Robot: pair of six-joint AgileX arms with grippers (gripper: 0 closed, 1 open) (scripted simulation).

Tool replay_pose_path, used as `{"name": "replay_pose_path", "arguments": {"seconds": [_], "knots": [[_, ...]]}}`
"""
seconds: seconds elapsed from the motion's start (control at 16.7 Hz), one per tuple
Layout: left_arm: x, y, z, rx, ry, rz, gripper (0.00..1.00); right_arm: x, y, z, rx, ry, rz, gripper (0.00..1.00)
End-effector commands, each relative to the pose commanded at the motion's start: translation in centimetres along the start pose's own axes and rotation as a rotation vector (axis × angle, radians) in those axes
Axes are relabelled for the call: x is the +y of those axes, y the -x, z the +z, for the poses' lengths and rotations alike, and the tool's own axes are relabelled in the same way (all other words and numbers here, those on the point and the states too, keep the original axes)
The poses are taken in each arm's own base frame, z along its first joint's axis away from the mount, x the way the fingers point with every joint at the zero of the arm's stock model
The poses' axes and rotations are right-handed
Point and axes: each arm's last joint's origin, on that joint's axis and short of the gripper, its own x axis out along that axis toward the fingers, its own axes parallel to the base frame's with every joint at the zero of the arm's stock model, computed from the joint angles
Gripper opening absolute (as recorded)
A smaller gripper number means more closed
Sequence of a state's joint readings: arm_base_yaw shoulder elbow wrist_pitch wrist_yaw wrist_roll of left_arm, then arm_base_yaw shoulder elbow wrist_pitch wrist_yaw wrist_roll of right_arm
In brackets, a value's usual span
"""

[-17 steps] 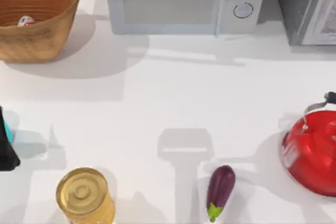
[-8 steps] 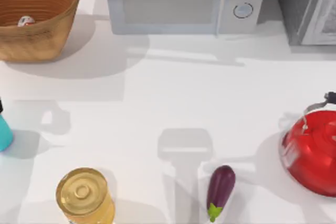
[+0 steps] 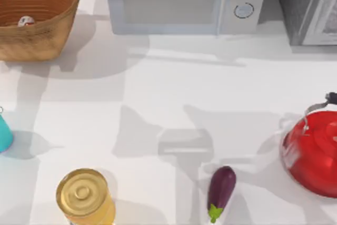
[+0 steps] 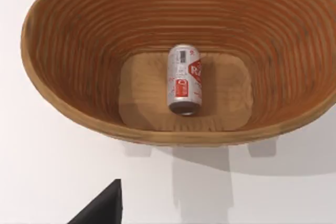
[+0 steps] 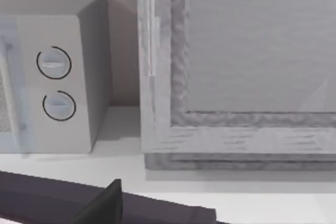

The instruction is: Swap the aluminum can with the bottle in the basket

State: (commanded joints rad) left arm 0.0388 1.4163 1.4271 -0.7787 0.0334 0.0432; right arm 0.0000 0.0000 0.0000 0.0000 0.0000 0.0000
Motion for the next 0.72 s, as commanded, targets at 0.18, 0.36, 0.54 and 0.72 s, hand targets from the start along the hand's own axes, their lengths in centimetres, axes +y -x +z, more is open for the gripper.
{"name": "replay_pose_path", "arguments": {"seconds": [0.18, 0.36, 0.54, 0.72], "knots": [[0.6, -5.2, 4.6, 0.137, 0.001, -0.010, 1.00, 0.0, 0.0, 0.0, 0.000, 0.000, 0.000, 1.00], [1.2, -11.3, 7.0, 0.269, 0.003, -0.020, 1.00, 0.0, 0.0, 0.0, 0.000, 0.000, 0.000, 1.00], [1.8, -17.4, 7.4, 0.388, 0.006, -0.031, 1.00, 0.0, 0.0, 0.0, 0.000, 0.000, 0.000, 1.00], [2.1, -22.5, 6.3, 0.488, 0.010, -0.041, 1.00, 0.0, 0.0, 0.0, 0.000, 0.000, 0.000, 1.00]]}}
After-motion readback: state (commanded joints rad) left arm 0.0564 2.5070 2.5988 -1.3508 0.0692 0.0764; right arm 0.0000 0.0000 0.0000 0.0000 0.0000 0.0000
